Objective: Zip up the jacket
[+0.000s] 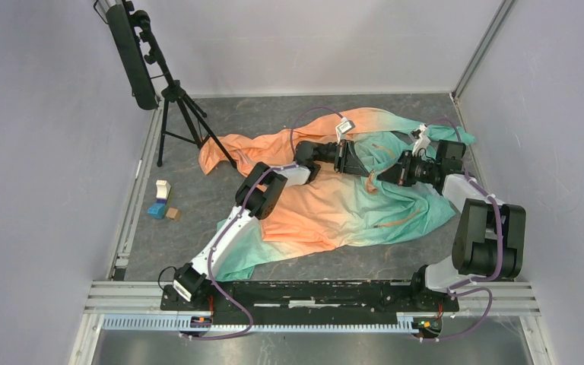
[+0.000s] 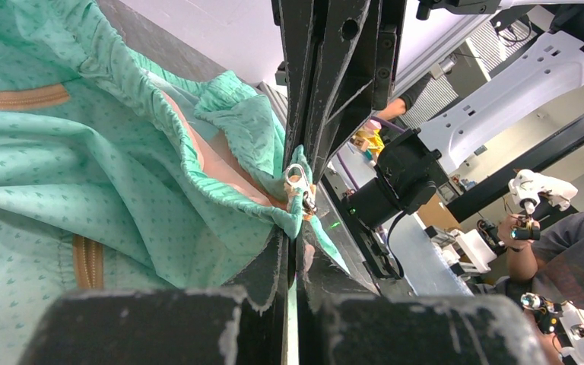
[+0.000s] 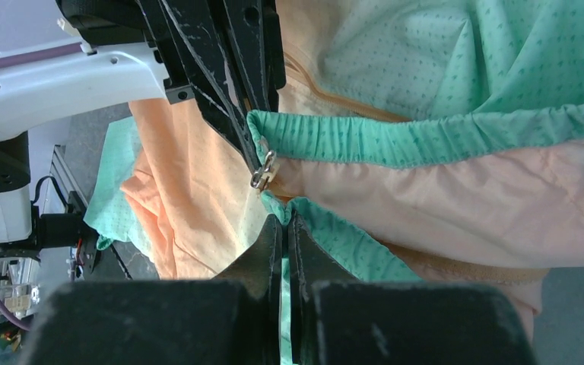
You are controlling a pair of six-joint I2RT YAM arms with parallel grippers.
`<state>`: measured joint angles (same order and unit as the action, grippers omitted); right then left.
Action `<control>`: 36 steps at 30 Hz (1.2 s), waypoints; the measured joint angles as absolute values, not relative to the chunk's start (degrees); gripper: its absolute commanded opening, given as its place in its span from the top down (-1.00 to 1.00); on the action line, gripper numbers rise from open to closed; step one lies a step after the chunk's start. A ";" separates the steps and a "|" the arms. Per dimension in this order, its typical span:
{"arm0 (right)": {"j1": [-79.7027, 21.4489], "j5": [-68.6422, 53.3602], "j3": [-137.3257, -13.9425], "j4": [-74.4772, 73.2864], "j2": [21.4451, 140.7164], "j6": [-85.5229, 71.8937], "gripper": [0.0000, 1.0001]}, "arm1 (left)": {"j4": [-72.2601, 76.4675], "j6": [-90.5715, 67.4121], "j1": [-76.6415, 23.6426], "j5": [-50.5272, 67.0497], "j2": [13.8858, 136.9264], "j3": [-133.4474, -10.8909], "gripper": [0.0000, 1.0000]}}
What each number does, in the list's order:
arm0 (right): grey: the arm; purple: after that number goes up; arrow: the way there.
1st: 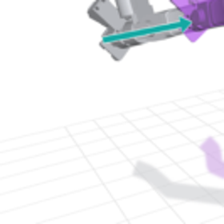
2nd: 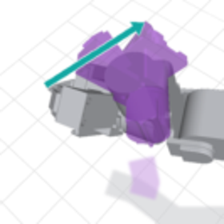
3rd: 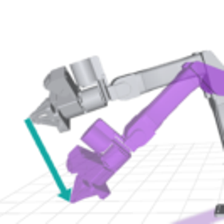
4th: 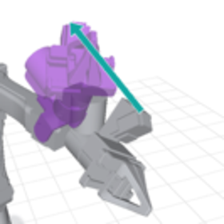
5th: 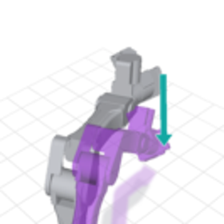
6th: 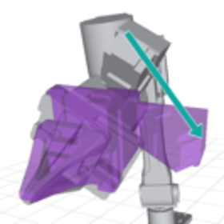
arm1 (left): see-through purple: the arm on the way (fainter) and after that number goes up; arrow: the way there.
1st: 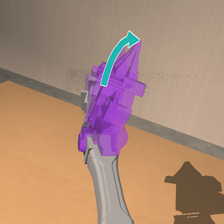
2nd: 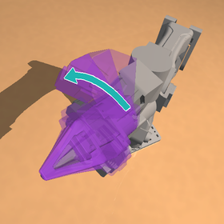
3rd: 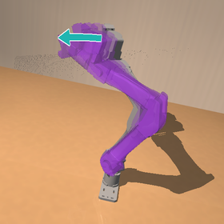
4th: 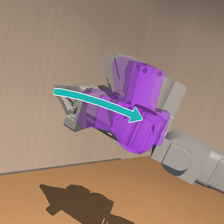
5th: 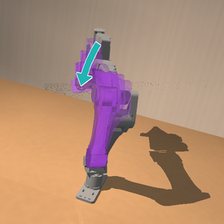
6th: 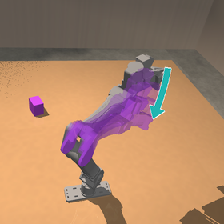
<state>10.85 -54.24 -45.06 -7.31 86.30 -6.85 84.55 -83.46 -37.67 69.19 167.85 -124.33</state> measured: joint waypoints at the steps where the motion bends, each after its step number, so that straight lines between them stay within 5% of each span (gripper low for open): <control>1: 10.87 -54.35 -45.10 -6.87 86.30 -7.33 0.99 | 84.55 -83.46 -37.67 69.21 167.85 -124.33 0.95; 36: 9.78 -46.44 -45.54 -16.86 82.17 -7.05 0.99 | 84.49 -76.60 -37.56 67.31 163.52 -114.10 0.95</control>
